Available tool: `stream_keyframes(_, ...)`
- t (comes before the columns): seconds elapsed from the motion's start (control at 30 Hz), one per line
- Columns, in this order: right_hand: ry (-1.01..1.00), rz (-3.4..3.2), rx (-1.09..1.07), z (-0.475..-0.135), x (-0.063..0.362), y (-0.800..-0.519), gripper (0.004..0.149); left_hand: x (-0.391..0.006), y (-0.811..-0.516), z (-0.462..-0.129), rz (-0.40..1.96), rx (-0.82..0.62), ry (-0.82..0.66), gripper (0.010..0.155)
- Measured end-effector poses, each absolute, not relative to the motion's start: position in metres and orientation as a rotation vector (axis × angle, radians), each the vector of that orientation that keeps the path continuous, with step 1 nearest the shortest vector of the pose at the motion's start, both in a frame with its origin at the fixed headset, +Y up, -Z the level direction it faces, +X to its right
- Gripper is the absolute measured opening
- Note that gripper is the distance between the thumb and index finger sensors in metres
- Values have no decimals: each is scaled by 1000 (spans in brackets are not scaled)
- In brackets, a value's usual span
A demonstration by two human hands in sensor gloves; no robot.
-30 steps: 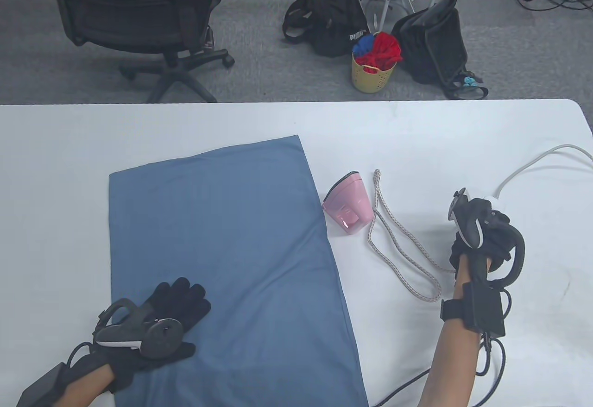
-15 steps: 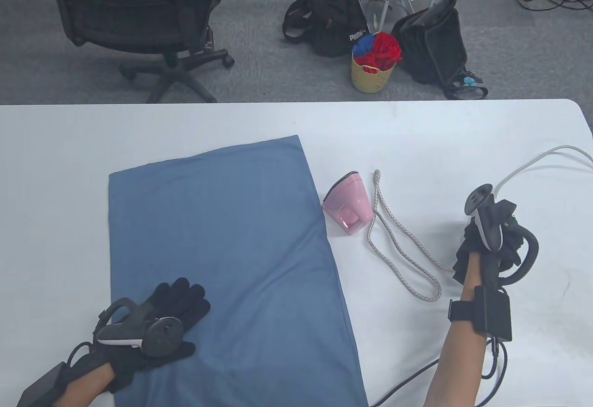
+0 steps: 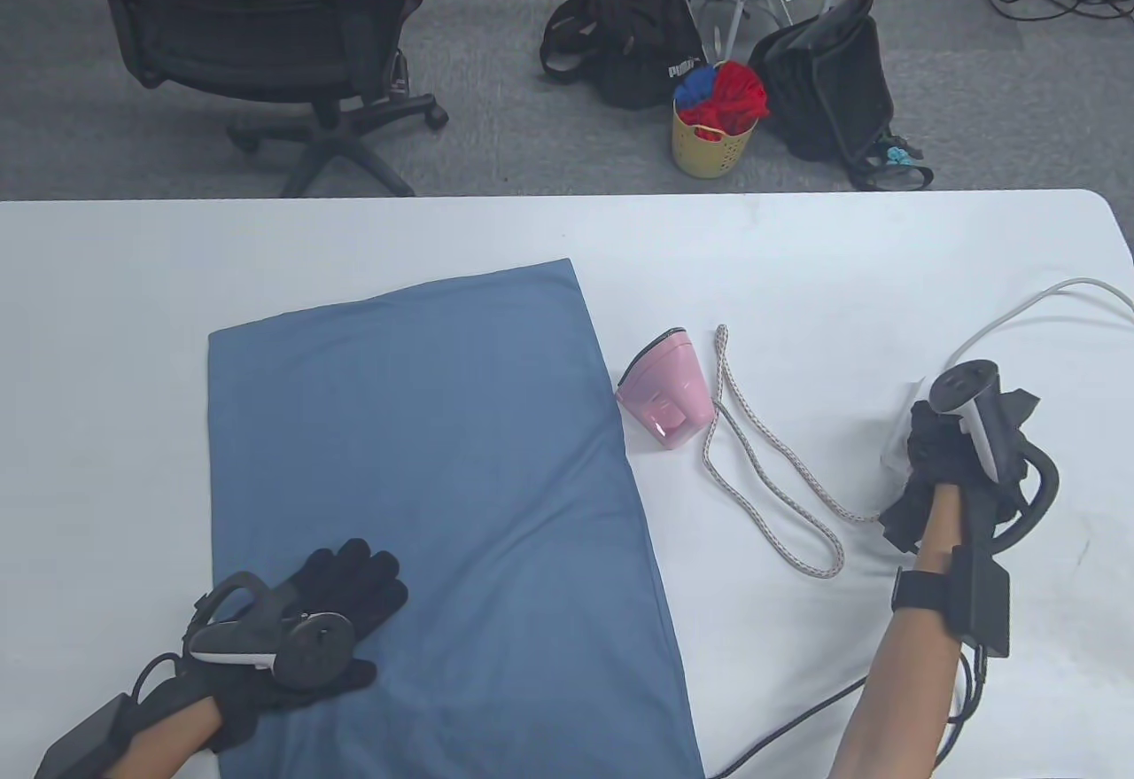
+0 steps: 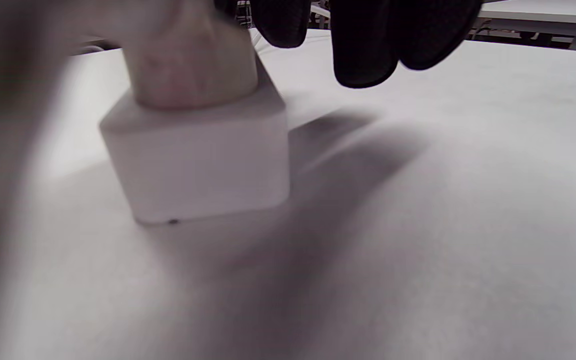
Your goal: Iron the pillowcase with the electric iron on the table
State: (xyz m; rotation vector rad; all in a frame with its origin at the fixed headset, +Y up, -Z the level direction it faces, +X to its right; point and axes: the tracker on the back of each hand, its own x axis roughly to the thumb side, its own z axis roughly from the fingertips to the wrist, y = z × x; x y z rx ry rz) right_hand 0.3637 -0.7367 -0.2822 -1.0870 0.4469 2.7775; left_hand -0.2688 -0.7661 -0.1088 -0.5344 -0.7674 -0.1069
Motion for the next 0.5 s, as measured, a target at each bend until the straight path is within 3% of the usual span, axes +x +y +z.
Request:
stream_keyframes(0.2,570,2759,-1090,-287,365,-740,61,-268,-768,-109,-117,-538,-770,80)
stream_keyframes(0.4,419,2557,-1035,-280,382,-748,57,-271,-771,-112,-110,-559,-757,80)
stream_keyframes(0.5,435,2553,-1044,-280,381,-745,61,-270,-768,-110,-109,-545,-756,80)
